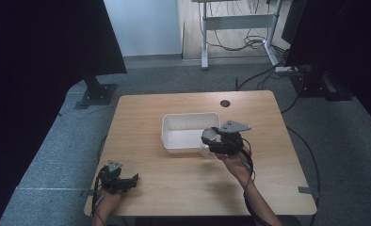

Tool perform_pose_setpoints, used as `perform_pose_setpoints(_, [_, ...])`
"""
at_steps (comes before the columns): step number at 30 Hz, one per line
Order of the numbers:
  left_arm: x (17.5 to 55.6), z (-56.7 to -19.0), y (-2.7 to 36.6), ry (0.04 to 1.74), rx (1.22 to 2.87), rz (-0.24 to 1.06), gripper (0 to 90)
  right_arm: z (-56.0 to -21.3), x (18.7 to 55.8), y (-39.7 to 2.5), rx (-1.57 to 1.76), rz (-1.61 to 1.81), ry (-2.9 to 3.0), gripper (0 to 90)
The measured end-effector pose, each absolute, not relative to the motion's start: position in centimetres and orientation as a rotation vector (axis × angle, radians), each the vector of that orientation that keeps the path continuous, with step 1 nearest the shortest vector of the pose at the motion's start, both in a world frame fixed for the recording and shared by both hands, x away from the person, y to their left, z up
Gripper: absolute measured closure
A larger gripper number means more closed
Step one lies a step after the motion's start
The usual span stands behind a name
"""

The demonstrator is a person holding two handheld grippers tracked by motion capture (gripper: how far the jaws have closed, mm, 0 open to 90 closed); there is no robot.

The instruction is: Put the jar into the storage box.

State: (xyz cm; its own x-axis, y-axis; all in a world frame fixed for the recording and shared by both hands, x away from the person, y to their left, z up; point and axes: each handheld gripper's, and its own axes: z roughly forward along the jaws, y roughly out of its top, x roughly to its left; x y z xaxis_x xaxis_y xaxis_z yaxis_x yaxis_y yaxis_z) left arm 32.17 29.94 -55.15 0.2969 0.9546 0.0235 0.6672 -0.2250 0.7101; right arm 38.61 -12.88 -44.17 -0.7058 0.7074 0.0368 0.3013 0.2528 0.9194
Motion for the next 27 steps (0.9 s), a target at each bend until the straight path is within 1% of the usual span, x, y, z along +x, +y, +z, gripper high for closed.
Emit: perform_pose_setpoints(27, [32.2,-55.2,29.9,1.441,1.973,0.627,0.0,-44.0,42.5,-9.9,0.93,1.442,2.135,39.1])
